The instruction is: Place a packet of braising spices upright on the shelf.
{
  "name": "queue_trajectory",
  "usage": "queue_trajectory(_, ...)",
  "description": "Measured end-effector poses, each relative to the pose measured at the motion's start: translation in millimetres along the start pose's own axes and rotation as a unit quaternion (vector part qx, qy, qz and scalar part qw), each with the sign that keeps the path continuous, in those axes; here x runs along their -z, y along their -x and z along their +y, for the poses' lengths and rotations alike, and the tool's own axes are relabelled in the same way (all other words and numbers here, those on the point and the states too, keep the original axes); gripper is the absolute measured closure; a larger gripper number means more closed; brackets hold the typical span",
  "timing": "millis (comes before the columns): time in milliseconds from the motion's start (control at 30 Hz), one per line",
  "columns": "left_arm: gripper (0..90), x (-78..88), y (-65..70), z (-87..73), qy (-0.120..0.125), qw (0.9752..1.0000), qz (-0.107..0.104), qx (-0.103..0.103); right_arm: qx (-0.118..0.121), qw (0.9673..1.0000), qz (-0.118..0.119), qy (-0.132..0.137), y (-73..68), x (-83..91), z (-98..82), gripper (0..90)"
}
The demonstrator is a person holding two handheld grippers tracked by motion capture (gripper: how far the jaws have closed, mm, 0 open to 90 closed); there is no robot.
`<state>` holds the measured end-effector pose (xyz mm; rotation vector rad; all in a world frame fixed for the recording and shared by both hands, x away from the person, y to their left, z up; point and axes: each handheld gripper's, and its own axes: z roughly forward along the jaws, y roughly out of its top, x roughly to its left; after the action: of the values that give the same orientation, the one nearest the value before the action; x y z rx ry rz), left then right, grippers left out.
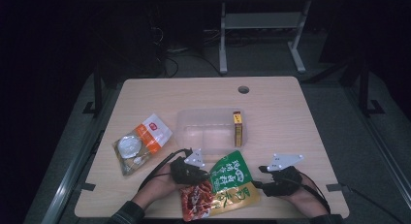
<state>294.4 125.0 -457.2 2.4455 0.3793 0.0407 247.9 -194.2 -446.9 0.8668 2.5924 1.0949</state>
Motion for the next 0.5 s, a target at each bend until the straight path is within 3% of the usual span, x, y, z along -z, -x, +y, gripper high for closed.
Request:
queue_trajectory(33,83.9,-0.4,0.5,-0.6,0.005,0.9999,0.002,0.011,-0.001,1.0000,-0.003,0.003,0.3,0.8,0.1,41.5)
queue_trajectory(233,87.7,0.7,-2.7,-2.4,0.011,0.9997,-0.008,0.022,0.000,0.9999,-0.009,0.010,1.8,2.9,0.4,41.0)
queue_trajectory(400,89.0,2.9,-2.4,-2.0,0.011,0.9998,-0.007,0.018,0.000,0.9999,-0.011,0.013,1.7,3.8,0.8,40.1)
queue_trajectory(500,89.2,11.2,-4.1,-3.3,0.024,0.9992,-0.013,0.030,0.000,0.9997,-0.015,0.021,2.5,6.5,1.3,37.2)
